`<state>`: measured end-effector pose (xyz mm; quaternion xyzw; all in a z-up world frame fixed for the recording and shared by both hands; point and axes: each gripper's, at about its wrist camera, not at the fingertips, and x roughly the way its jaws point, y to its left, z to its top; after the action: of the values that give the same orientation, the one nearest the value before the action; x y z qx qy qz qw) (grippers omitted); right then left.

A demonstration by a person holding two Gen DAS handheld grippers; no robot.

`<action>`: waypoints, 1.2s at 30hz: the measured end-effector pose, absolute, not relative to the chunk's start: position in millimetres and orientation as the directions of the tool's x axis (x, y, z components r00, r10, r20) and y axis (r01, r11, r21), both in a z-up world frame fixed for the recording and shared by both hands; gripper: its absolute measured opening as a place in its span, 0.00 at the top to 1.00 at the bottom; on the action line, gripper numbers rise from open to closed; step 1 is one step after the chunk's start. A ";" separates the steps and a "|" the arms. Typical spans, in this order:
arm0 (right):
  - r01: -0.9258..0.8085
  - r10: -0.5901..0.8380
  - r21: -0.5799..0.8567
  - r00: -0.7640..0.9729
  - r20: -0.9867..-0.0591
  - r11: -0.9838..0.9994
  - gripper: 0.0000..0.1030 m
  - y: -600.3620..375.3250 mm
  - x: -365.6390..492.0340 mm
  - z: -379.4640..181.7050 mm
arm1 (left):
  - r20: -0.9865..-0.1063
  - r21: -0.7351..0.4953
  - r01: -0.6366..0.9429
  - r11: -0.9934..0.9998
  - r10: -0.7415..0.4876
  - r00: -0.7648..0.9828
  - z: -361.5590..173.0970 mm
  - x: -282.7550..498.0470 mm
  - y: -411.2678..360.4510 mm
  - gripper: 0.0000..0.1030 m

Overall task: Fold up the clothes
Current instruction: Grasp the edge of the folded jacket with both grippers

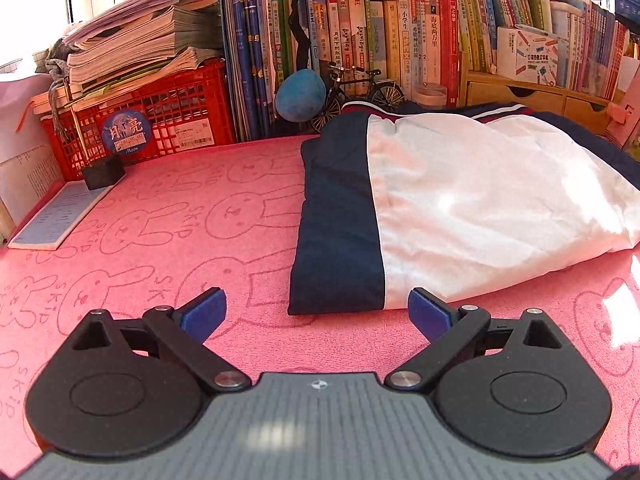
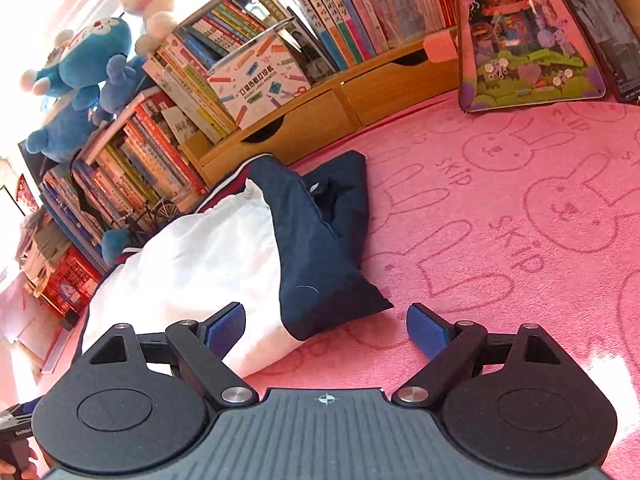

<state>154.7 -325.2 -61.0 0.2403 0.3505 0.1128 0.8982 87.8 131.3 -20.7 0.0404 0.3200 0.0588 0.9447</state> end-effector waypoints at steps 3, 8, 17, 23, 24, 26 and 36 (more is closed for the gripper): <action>0.054 0.349 0.550 0.720 -0.600 0.833 0.84 -323.1 164.0 -65.3 | -0.581 0.194 -0.045 0.980 0.151 0.799 -23.3 83.8 116.6 0.04; 0.087 0.334 0.566 0.730 -0.596 0.820 0.77 -340.2 157.7 -68.4 | -0.563 0.303 0.014 0.953 0.167 0.809 -31.0 77.8 104.6 0.04; 0.091 0.317 0.570 0.755 -0.574 0.817 0.57 -354.1 155.1 -69.5 | -0.642 -0.337 -0.016 0.941 -0.218 0.736 -34.1 95.6 138.6 0.04; 0.064 0.303 0.537 0.767 -0.566 0.841 0.48 -337.6 160.4 -68.0 | -0.615 -0.410 -0.119 0.904 -0.177 0.769 -36.6 112.1 150.5 0.04; 0.061 0.300 0.531 0.769 -0.565 0.845 0.46 -335.5 161.0 -67.6 | -0.608 -0.416 -0.134 0.899 -0.166 0.776 -36.9 113.9 151.5 0.04; 0.060 0.297 0.531 0.773 -0.560 0.845 0.45 -333.9 163.4 -68.2 | -0.595 -0.431 -0.165 0.887 -0.142 0.791 -37.7 117.4 153.6 0.08; 0.050 0.346 0.589 0.768 -0.539 0.807 0.45 -324.6 173.8 -72.0 | -0.533 -0.576 -0.261 0.775 -0.114 0.838 -43.5 131.7 169.4 0.14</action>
<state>173.8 -324.6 -72.0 0.2996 0.3304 0.0832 0.8911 131.7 169.4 -43.5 -0.3330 0.2816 0.0407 0.8990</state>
